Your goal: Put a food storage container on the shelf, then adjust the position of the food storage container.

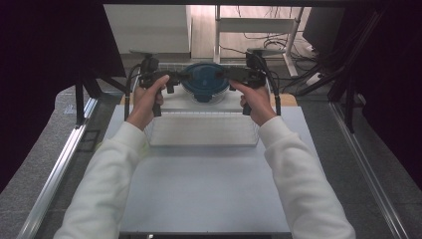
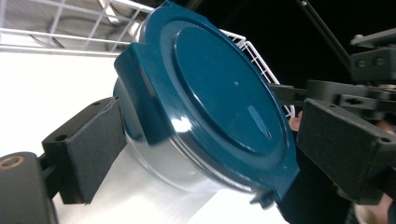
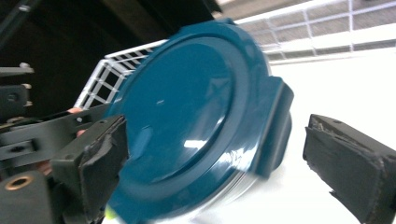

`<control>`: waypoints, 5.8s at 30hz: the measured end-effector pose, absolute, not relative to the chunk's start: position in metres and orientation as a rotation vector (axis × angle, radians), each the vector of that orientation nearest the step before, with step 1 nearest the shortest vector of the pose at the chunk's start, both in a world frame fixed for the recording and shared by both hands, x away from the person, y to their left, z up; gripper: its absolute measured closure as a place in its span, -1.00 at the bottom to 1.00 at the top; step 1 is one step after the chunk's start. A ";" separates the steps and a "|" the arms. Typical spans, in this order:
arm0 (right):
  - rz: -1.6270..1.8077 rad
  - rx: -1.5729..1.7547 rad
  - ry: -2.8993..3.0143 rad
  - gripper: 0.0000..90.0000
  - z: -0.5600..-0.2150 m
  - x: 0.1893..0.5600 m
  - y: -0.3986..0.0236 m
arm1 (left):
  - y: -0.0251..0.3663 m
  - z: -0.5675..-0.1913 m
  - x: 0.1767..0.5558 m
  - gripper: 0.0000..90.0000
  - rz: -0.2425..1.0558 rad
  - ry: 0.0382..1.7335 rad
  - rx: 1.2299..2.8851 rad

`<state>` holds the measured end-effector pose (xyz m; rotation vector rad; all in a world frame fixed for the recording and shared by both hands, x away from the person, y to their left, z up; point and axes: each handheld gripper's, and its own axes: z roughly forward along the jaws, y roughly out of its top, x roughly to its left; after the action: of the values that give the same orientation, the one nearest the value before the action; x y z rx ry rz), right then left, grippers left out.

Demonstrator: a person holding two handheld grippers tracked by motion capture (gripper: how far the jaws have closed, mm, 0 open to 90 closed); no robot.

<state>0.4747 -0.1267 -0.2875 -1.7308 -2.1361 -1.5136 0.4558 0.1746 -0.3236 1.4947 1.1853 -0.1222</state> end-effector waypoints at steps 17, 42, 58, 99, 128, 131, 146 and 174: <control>-1.650 -1.437 -2.392 -0.60 -0.304 0.402 -0.170 | 0.193 -0.355 0.363 -0.64 -0.007 1.112 1.579; -1.567 -1.318 -2.566 -0.47 -0.441 0.325 -0.216 | 0.193 -0.454 0.285 -0.51 0.035 1.137 1.704; -1.493 -1.348 -2.596 -0.47 -0.484 0.312 -0.220 | 0.185 -0.499 0.270 -0.50 0.022 1.159 1.839; -1.477 -1.381 -2.560 -0.47 -0.484 0.309 -0.234 | 0.270 -0.445 0.303 -0.27 0.223 1.274 1.803; -1.406 -1.410 -2.598 -0.47 -0.491 0.312 -0.235 | 0.343 -0.467 0.388 0.38 0.333 1.514 1.828; -1.398 -1.423 -2.597 -0.47 -0.493 0.313 -0.235 | 0.351 -0.474 0.398 0.64 0.349 1.550 1.866; -1.373 -1.443 -2.616 -0.47 -0.495 0.314 -0.235 | 0.374 -0.496 0.431 1.00 0.272 1.553 2.059; -1.316 -1.419 -2.622 -0.49 -0.504 0.313 -0.229 | 0.354 -0.513 0.418 1.00 0.196 1.344 2.294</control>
<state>0.3134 -0.2294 -0.5039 -1.4190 -2.6217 -1.3159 0.4176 0.3545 -0.5131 2.2944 1.3438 0.1961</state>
